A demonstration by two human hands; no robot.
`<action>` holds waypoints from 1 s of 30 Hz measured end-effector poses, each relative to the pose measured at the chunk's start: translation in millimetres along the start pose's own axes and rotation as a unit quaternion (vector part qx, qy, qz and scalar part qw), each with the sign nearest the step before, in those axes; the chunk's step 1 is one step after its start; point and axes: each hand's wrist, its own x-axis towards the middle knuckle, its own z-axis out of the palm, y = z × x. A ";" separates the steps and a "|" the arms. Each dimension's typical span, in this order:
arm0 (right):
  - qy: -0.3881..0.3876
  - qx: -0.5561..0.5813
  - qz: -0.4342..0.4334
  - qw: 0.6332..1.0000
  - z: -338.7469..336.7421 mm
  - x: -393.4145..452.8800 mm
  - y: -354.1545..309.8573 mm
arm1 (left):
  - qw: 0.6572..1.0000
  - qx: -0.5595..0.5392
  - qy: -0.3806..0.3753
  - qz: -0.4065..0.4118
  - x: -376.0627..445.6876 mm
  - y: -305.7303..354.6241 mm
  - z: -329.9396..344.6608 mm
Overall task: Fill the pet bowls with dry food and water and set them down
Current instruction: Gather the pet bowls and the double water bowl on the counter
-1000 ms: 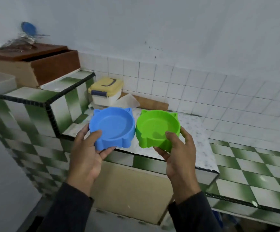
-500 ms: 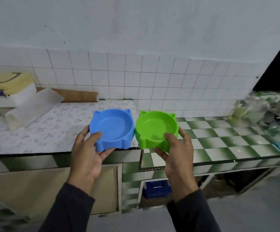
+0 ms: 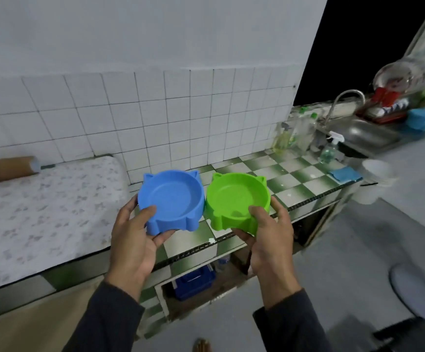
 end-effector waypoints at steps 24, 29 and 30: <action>0.058 -0.025 0.013 0.998 -29.1 265.6 -57.6 | 0.998 0.016 -0.008 -0.058 184.0 -131.7 190.2; 0.049 -0.032 0.040 0.998 -27.4 314.9 -58.3 | 0.999 0.013 0.013 -0.049 209.4 -150.7 210.0; 0.043 -0.035 0.046 0.997 -27.1 325.4 -58.5 | 0.999 0.011 0.019 -0.045 214.0 -155.0 213.7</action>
